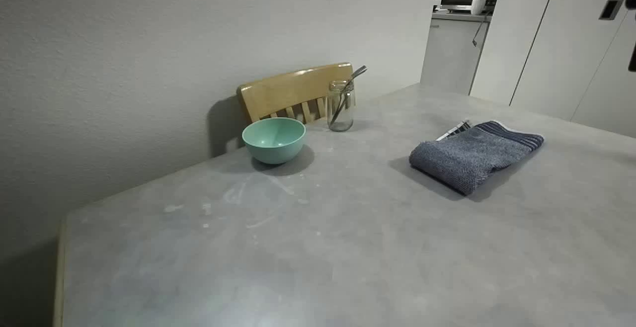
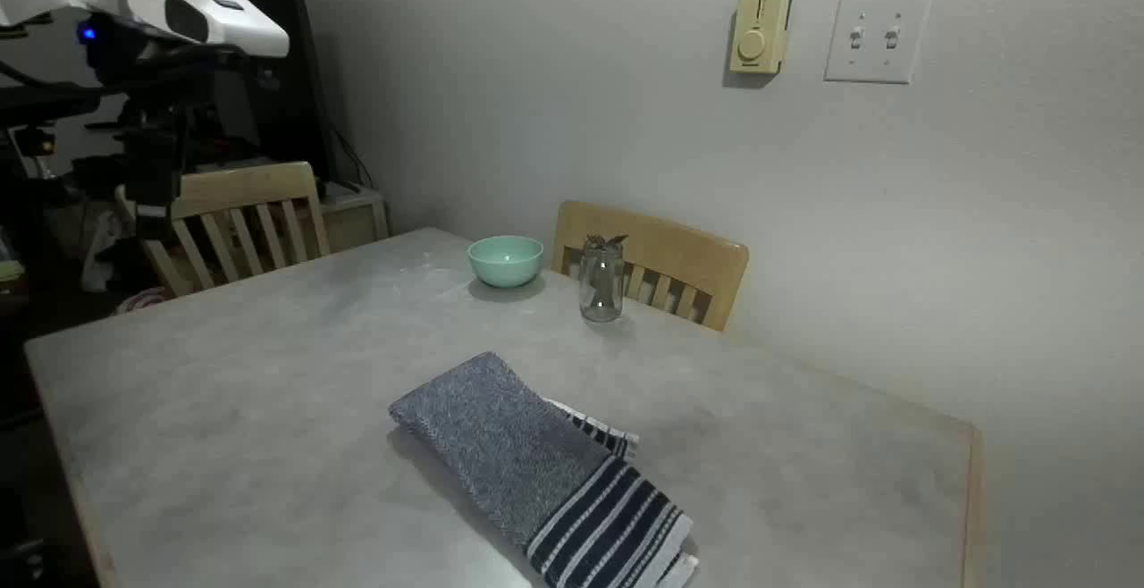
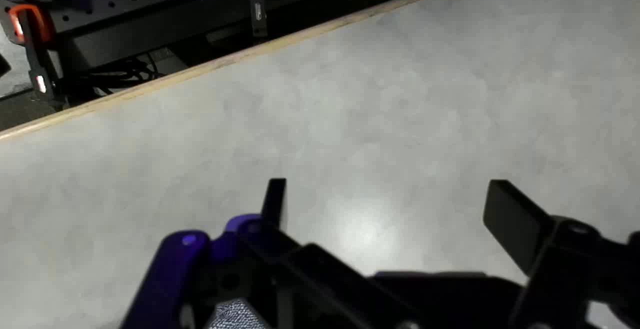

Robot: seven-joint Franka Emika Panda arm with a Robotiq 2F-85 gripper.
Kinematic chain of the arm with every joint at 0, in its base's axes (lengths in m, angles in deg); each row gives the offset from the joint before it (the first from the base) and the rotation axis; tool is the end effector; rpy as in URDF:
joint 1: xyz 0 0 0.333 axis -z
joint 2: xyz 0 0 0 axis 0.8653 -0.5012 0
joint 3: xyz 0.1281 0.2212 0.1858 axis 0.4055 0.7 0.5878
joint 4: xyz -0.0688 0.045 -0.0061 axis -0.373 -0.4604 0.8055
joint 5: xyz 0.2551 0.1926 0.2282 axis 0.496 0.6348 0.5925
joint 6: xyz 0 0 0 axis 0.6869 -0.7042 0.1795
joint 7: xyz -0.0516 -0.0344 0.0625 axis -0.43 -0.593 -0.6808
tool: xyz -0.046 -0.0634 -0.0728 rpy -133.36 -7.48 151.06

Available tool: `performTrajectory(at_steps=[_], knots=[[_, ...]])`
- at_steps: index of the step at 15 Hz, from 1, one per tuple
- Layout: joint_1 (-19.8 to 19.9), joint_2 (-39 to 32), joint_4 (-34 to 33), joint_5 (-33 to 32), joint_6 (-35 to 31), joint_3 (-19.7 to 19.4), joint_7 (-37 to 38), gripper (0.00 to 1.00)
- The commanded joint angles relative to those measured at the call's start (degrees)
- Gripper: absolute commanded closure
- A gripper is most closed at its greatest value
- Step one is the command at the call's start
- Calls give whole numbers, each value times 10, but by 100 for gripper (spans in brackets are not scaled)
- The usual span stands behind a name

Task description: Unfold the towel.

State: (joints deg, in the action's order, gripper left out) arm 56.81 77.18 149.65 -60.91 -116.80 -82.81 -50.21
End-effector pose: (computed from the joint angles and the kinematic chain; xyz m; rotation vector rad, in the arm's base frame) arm 0.3913 0.0549 0.4165 -2.8716 0.4486 0.3144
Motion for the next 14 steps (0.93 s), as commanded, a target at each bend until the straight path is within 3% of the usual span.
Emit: performTrajectory(at_steps=[1,8,14], knots=[[7,0,-1,2,2,7,-2,0],[30,17,7,-73,-25,5,-9,0],[58,-13,3,-124,-79,-24,-37,0]])
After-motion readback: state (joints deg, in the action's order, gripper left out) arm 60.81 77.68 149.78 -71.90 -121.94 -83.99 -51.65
